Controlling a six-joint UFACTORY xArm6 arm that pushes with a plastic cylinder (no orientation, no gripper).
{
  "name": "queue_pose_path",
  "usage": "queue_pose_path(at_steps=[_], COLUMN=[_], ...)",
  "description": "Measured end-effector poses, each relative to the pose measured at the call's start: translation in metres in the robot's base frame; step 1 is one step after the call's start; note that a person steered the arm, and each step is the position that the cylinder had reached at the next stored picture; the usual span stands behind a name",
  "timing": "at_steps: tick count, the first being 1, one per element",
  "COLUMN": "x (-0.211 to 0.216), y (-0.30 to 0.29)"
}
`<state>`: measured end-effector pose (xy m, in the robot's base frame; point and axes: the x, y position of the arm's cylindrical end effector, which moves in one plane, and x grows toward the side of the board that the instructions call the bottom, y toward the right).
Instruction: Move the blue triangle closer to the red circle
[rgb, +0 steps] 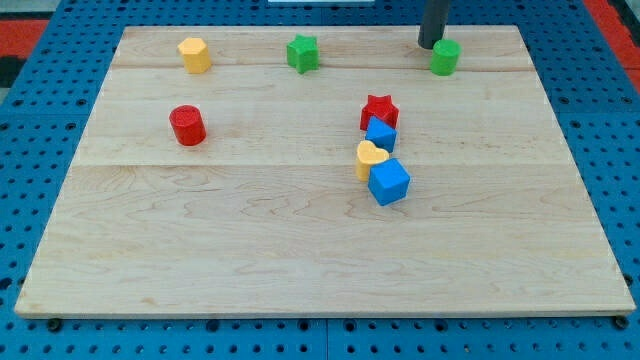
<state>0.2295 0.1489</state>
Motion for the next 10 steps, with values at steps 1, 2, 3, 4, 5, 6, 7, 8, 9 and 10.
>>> queue_pose_path(at_steps=[1,2,3,4,5,6,7,8,9,10], x=[0.0,-0.001,0.044,0.067,0.086,0.107,0.162,0.185,0.177,0.177], y=[-0.025,-0.095,-0.098,-0.069,-0.045,-0.046,0.02,0.012,-0.074,-0.099])
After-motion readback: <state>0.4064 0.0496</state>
